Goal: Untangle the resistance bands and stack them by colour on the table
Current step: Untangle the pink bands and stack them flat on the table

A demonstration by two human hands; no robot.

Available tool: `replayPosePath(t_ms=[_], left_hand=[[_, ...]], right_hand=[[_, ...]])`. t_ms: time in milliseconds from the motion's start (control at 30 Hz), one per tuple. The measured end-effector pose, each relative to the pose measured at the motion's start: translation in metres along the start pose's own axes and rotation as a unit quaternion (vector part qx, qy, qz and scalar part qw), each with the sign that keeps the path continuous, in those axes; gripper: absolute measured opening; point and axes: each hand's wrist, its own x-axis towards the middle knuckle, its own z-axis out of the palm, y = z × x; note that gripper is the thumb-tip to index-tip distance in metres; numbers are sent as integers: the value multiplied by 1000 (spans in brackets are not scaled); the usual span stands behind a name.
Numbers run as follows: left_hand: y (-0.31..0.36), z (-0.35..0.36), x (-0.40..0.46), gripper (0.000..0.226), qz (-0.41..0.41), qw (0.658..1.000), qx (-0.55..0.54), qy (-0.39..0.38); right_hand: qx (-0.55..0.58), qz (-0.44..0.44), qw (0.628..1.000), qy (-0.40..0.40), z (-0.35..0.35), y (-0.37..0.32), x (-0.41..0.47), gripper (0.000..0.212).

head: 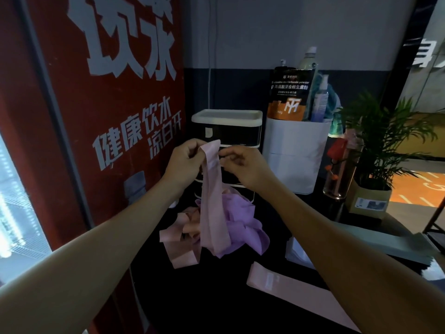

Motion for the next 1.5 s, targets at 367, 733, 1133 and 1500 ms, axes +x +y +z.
replayPosePath(t_ms=[367, 733, 1133, 1500], left_hand=[[24, -11, -3, 22, -29, 984, -119, -130], [33, -13, 6, 27, 41, 998, 8, -49], [39, -3, 1, 15, -2, 997, -52, -54], [56, 14, 7, 15, -59, 988, -144, 22]], right_hand=[[55, 27, 997, 48, -7, -28, 18, 17], [128, 53, 988, 74, -8, -39, 23, 16], [86, 11, 991, 106, -17, -49, 23, 10], [45, 117, 986, -107, -25, -8, -9, 36]])
